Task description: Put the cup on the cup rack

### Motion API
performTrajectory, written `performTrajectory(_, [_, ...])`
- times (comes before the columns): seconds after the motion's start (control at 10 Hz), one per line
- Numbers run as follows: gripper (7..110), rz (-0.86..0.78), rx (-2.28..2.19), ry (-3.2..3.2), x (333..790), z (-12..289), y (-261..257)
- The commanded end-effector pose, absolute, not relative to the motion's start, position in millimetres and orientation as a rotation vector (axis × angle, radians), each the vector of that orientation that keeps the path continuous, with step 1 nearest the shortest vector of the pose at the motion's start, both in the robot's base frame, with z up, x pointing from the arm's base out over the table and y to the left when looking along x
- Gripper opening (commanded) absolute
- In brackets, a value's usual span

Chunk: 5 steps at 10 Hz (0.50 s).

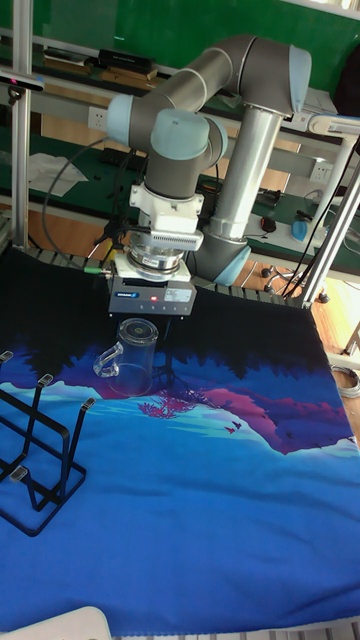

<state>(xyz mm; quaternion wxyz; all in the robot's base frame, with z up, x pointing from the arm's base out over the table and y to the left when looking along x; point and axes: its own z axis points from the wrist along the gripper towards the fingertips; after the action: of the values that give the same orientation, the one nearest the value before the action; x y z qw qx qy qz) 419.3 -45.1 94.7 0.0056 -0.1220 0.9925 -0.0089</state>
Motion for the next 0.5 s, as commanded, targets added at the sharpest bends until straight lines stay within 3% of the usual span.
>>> performTrajectory(0.0, [88,-0.029,-0.367,3.098,424.7,93.7,-46.0])
performTrajectory(0.1, [88,-0.047,-0.348,3.097,426.1,93.9,-48.4])
performTrajectory(0.2, [66,-0.049,-0.326,3.094,427.2,94.1,-49.0])
performTrajectory(0.4, [66,-0.044,-0.305,3.096,427.6,93.6,-48.3])
